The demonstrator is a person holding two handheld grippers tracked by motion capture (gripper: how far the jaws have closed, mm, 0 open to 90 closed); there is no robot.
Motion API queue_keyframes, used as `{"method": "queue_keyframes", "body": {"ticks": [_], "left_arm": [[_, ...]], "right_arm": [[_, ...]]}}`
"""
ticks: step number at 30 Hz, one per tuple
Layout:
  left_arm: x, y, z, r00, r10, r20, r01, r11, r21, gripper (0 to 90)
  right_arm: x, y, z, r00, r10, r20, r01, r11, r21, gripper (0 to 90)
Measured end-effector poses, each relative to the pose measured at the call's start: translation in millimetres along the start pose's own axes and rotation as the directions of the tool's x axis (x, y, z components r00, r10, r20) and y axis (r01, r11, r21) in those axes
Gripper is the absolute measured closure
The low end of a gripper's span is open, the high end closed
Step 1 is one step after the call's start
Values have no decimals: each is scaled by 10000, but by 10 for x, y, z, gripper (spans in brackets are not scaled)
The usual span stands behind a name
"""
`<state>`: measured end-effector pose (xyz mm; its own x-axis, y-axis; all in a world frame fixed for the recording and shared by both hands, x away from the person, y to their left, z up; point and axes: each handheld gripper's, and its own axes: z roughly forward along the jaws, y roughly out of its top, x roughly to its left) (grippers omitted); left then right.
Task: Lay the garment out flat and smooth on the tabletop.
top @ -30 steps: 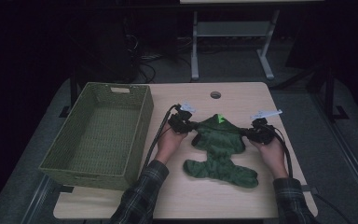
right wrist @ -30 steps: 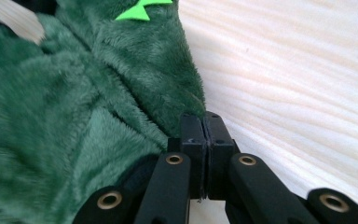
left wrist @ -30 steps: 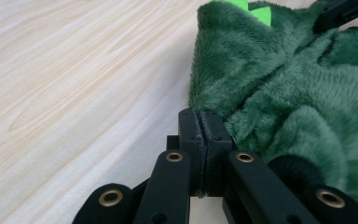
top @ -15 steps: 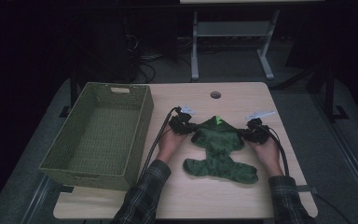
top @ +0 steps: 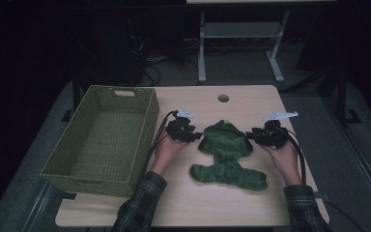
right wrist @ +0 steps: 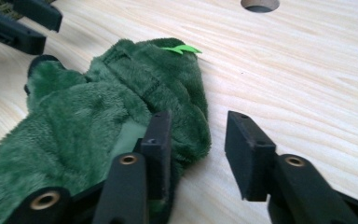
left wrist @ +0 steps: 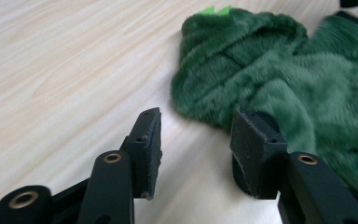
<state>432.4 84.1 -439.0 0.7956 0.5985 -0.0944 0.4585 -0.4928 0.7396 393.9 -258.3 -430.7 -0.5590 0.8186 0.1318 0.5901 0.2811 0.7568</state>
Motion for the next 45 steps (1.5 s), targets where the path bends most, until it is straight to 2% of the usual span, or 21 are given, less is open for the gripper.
{"method": "queue_keyframes", "body": {"ticks": [4, 7, 9, 14, 19, 21, 22, 23, 24, 25, 26, 27, 29, 35, 39, 41, 42, 43, 44, 45], "left_arm": [[-91, -94, -113, 9999, -90, 100, 91, 9999, -81, 460], [-176, -176, -187, 9999, -26, 164, 24, 9999, 112, 435], [-266, -279, -268, 9996, 23, 274, -26, 9999, 98, 409], [-378, -414, -366, 9995, 103, 306, -106, 9999, 76, 358], [-555, -582, -499, 9988, 112, 472, -111, 9999, -24, 333], [-650, -670, -549, 9983, 372, 453, -374, 9993, 32, 316], [-650, -670, -549, 9983, 372, 453, -374, 9993, 32, 309], [-712, -744, -576, 9978, 484, 445, -488, 9988, 94, 307], [-712, -744, -576, 9978, 484, 445, -488, 9988, 94, 301], [-744, -782, -588, 9975, 561, 419, -568, 9983, 134, 299], [-770, -820, -602, 9972, 645, 377, -650, 9978, 122, 299], [-803, -893, -625, 9969, 733, 293, -737, 9972, 126, 286], [-816, -922, -633, 9970, 733, 230, -734, 9973, 74, 281], [-872, -1070, -721, 9929, 1189, 61, -1190, 9922, 363, 260], [-901, -1154, -749, 9919, 1252, 202, -1260, 9910, 445, 237], [-930, -1207, -762, 9921, 1250, 126, -1254, 9913, 410, 228], [-930, -1207, -762, 9921, 1250, 126, -1254, 9913, 410, 228], [-937, -1239, -765, 9922, 1245, 62, -1247, 9913, 427, 225], [-937, -1239, -765, 9922, 1245, 62, -1247, 9913, 427, 219], [-942, -1263, -759, 9932, 1159, 95, -1162, 9924, 406, 215]], "right_arm": [[52, 10, -82, 9999, 73, -86, -74, 10000, -41, 533], [101, 16, -134, 9998, 56, -198, -58, 9999, -88, 534], [173, 24, -173, 9992, 84, -388, -94, 9996, -256, 550], [308, -3, -204, 9988, -97, -478, 76, 9989, -453, 550], [440, -48, -233, 9951, -39, -986, -16, 9984, -557, 583], [547, -81, -244, 9940, -231, -1067, 171, 9982, -568, 602], [547, -81, -244, 9940, -231, -1067, 171, 9982, -568, 602], [627, -96, -240, 9921, -218, -1237, 158, 9987, -493, 613], [627, -96, -240, 9921, -218, -1237, 158, 9987, -493, 613], [718, -102, -235, 9895, -285, -1414, 208, 9982, -555, 629], [718, -102, -235, 9895, -285, -1414, 208, 9982, -555, 629], [811, -105, -203, 9873, -528, -1498, 449, 9974, -555, 635], [841, -104, -192, 9863, -527, -1565, 457, 9978, -480, 640], [1051, -105, -92, 9735, -828, -2133, 779, 9965, -312, 657], [1220, -110, -33, 9628, -1148, -2447, 1127, 9934, -226, 686], [1339, -102, 5, 9527, -1235, -2777, 1228, 9922, -201, 708], [1339, -102, 5, 9527, -1235, -2777, 1228, 9922, -201, 708], [1424, -94, 41, 9458, -1381, -2940, 1385, 9902, -193, 722], [1424, -94, 41, 9458, -1381, -2940, 1385, 9902, -193, 722], [1528, -92, 86, 9401, -1475, -3072, 1528, 9882, -69, 723]]}}
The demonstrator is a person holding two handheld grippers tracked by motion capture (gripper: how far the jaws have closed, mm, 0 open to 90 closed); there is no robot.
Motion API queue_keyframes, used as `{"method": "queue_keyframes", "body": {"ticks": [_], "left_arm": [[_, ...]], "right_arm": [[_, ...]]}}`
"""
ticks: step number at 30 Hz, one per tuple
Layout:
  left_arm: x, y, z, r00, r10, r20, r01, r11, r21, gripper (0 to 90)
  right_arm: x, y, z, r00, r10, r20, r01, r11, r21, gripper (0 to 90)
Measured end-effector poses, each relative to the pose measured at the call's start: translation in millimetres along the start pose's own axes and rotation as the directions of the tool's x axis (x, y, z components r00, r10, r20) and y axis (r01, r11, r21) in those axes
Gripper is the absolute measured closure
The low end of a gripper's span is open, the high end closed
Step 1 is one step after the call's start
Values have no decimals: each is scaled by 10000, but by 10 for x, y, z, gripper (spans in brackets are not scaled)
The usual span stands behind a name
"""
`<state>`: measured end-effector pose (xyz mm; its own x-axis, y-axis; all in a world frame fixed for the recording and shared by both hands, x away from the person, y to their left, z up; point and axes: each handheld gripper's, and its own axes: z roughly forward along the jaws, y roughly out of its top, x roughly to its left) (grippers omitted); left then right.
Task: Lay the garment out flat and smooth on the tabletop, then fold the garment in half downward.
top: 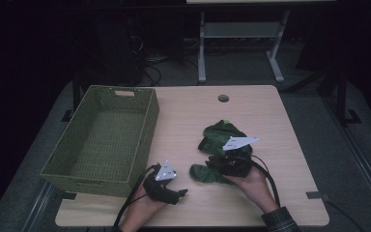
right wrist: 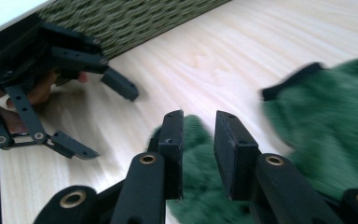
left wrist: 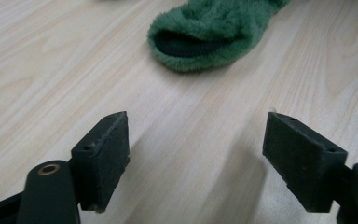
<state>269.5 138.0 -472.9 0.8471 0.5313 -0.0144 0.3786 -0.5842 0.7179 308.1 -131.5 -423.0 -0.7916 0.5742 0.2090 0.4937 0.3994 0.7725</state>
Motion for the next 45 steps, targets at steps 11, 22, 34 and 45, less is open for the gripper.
{"method": "queue_keyframes", "body": {"ticks": [11, 22, 34, 45], "left_arm": [[-18, -31, 30, 9997, 238, -28, -238, 9997, -33, 142], [-13, -27, 33, 9996, 270, 25, -270, 9996, 34, 130], [-15, -27, 36, 9997, 240, 40, -241, 9997, 6, 130], [-14, -26, 37, 9997, 243, 35, -243, 9997, -16, 130]], "right_arm": [[336, -14, 408, 9967, -811, -80, 815, 9934, 803, 750], [368, -128, 699, 9868, -1488, 642, 1370, 9777, 1593, 803], [399, -139, 624, 9896, -1437, 63, 1412, 9792, 1456, 863], [346, -104, 378, 9944, -1000, -329, 1020, 9927, 648, 861]]}}
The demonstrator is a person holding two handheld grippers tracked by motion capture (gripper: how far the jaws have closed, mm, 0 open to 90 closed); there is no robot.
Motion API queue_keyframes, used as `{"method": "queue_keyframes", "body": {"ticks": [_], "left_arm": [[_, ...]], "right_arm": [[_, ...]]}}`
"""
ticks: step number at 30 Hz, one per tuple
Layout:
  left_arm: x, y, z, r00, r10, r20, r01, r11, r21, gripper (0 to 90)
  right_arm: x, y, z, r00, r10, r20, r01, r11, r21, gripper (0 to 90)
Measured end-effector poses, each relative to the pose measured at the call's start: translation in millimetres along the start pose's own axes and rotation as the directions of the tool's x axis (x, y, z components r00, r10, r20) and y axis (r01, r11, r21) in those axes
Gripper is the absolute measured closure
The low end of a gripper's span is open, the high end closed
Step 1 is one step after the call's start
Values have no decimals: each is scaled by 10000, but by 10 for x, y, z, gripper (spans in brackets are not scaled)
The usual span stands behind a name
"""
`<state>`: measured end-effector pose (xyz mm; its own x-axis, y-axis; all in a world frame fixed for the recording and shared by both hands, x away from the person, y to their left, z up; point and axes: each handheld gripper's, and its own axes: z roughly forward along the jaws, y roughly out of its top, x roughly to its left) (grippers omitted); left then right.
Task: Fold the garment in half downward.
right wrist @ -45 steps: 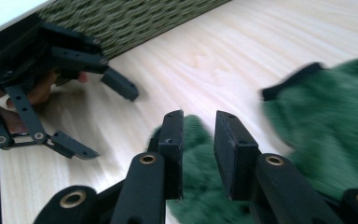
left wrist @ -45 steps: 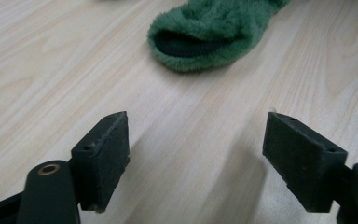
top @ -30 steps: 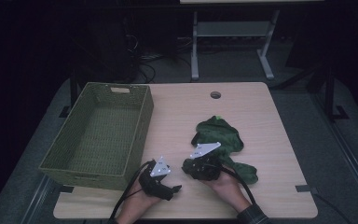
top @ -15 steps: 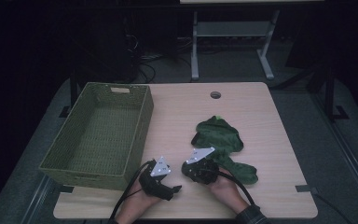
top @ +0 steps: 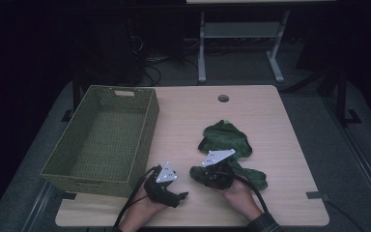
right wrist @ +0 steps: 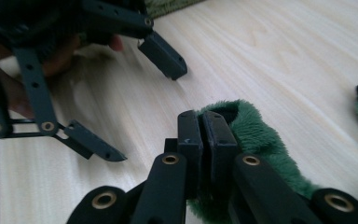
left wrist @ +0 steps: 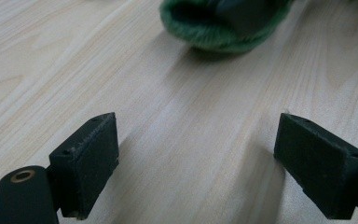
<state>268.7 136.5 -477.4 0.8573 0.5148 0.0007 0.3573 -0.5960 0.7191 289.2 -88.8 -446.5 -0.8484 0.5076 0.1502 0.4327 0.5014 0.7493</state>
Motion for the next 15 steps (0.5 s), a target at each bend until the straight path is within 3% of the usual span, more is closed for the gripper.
{"method": "queue_keyframes", "body": {"ticks": [5, 15], "left_arm": [[-2, 2, 2, 10000, -32, 9, 32, 10000, -10, 129], [-1, 3, 3, 10000, -42, -3, 42, 10000, -13, 130]], "right_arm": [[-38, 2, -162, 9996, 271, -124, -277, 9983, -507, 860], [-136, -7, -411, 9993, 367, 3, -364, 9933, -1100, 859]]}}
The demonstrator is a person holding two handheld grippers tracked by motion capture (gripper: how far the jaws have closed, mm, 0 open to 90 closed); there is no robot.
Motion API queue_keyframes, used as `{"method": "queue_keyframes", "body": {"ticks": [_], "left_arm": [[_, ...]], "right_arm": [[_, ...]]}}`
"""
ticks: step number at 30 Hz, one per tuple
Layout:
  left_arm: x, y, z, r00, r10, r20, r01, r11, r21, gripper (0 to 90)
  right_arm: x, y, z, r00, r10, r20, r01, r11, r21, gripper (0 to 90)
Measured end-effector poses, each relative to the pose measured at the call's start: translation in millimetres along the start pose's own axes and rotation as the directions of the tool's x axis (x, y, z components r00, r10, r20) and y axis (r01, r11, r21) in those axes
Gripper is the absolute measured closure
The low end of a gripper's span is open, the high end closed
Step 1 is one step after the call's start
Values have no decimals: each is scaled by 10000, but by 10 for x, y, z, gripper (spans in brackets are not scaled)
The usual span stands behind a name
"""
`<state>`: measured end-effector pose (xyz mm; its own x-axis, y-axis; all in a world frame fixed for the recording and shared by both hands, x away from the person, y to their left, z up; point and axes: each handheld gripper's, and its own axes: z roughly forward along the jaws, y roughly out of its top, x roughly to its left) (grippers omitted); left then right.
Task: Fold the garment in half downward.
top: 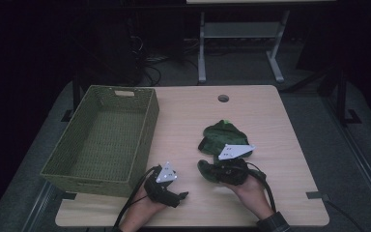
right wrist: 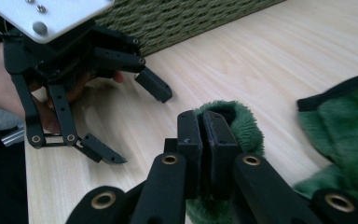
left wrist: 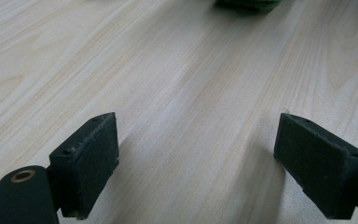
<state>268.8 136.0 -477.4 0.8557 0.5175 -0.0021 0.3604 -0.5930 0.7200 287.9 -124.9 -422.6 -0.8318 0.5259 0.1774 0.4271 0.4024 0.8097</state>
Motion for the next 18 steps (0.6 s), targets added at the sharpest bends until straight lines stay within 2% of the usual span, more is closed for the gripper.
{"method": "queue_keyframes", "body": {"ticks": [18], "left_arm": [[0, 1, 1, 10000, -26, 4, 26, 10000, 3, 131]], "right_arm": [[-214, -219, -393, 9961, 745, 466, -725, 9964, -444, 848]]}}
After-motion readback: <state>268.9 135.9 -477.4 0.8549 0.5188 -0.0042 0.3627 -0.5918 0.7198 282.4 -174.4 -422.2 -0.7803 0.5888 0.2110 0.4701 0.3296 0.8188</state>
